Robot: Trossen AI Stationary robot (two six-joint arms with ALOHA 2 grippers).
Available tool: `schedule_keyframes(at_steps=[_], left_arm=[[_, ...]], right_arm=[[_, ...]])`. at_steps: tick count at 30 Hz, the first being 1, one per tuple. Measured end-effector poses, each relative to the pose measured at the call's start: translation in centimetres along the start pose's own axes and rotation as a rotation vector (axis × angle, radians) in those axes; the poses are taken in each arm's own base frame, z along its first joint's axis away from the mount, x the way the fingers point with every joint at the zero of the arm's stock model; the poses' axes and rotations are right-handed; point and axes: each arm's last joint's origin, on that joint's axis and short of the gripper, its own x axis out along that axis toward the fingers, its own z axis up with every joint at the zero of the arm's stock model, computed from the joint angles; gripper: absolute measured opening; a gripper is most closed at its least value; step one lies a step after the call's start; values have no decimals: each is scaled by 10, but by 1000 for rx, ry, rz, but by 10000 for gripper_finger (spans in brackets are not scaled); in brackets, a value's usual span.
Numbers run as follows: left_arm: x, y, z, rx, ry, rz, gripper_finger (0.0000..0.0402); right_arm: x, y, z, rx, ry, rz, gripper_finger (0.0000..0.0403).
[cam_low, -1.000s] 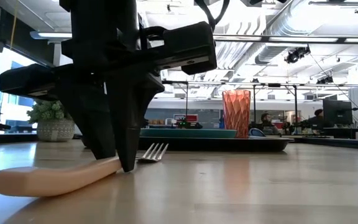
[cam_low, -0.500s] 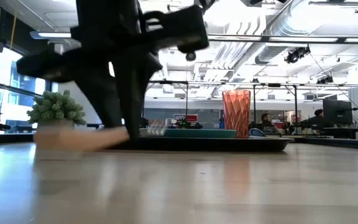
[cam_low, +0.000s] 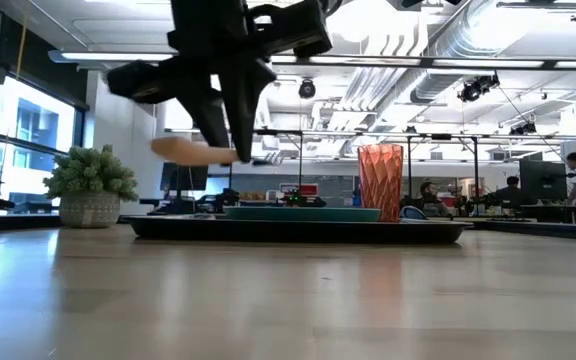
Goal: Pick and place plate/cup/fork/spoon on tray
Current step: Put the light brown fork on the black table tray
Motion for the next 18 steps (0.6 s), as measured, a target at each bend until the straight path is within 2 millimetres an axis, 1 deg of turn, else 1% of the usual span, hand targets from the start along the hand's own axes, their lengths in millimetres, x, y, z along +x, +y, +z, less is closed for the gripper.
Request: schedule_keyframes(at_steps=[5, 9, 13, 18], left_arm=[[-19, 13, 30, 16, -54, 33, 44], [-35, 32, 53, 6, -93, 48, 44], [-53, 56, 75, -35, -137, 31, 44], [-63, 90, 97, -120, -176, 37, 44]], right_arm=[[0, 0, 0, 0, 0, 0, 75], [0, 0, 0, 0, 0, 0, 75], [0, 0, 0, 0, 0, 0, 75], [0, 0, 0, 0, 0, 0, 75]])
